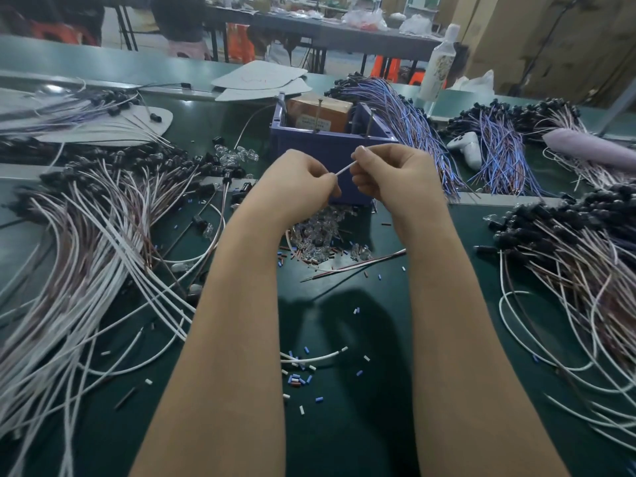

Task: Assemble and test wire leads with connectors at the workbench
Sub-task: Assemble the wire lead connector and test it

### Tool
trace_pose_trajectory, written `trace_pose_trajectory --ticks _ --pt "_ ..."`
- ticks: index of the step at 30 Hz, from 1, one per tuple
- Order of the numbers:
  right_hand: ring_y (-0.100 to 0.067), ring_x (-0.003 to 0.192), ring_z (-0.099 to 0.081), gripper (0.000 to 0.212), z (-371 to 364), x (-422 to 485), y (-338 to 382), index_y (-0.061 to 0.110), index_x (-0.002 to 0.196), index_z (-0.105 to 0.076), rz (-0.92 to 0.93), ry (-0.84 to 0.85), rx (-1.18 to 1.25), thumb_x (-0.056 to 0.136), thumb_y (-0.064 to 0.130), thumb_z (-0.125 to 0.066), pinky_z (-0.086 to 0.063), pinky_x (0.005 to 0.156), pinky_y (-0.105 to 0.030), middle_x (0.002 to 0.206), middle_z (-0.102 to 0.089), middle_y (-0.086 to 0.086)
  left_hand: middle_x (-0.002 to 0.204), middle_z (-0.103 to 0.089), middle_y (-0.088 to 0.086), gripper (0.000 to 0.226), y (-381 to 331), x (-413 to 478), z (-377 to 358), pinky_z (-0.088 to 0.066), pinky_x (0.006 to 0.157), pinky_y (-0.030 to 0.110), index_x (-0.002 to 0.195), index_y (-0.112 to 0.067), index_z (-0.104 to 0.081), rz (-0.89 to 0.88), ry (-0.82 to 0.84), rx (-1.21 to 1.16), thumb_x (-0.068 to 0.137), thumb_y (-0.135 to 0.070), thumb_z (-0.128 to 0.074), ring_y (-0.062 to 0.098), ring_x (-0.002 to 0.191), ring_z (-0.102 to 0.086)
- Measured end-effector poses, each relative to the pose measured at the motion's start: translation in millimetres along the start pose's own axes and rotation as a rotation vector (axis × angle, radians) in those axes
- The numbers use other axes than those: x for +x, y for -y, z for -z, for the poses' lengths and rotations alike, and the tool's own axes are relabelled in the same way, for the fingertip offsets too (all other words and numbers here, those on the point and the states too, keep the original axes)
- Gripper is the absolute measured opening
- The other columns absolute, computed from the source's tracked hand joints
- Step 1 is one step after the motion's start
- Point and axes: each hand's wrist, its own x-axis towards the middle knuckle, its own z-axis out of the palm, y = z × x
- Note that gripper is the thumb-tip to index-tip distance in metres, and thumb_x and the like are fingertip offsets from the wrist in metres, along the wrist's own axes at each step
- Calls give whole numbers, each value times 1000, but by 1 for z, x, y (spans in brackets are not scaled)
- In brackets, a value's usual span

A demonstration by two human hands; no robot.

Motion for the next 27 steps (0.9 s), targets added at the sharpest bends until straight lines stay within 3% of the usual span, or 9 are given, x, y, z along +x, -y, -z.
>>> trace_pose_trajectory --ticks 6,11,14,16,20,27 --pt "-5 52 -55 14 1 0 -2 6 82 -66 -53 -35 33 91 16 -63 -46 53 -17 65 -63 -3 55 -58 -8 25 1 1 0 -35 38 10 81 -16 -72 -6 -30 -46 94 -22 -50 -2 36 -43" --pt "-3 47 -53 25 -5 -3 -2 9 72 -67 21 11 -89 94 19 -59 -45 51 -15 61 -63 -1 67 -64 -10 12 -2 1 -7 -42 58 17 91 -19 -65 -83 -118 -80 94 -24 -55 3 64 -56" --pt "-5 48 -54 35 -6 -2 -1 8 73 -66 -6 7 -53 99 24 -49 -46 51 -16 62 -63 -3 68 -63 -9 11 -1 1 -9 -44 69 21 88 -17 -66 -85 -147 -76 93 -22 -57 7 69 -57" --pt "-8 53 -57 36 -2 -1 -1 8 79 -67 -60 12 45 100 27 -46 -49 55 -18 67 -66 -4 68 -63 -8 12 2 2 -9 -43 65 20 87 -16 -66 -65 -167 -86 93 -21 -57 3 65 -55" --pt "-7 66 -62 8 2 -2 -3 17 88 -69 -37 168 0 91 16 -62 -52 66 -20 75 -69 2 68 -64 -8 14 5 3 -7 -39 57 16 88 -16 -67 -48 -180 -106 94 -21 -56 0 61 -52" --pt "-6 63 -61 11 -3 -2 -4 19 79 -68 -4 153 -73 86 11 -67 -50 62 -18 70 -68 3 67 -64 -9 14 4 3 -5 -42 56 17 87 -18 -67 -56 -150 -94 94 -22 -56 3 63 -55"
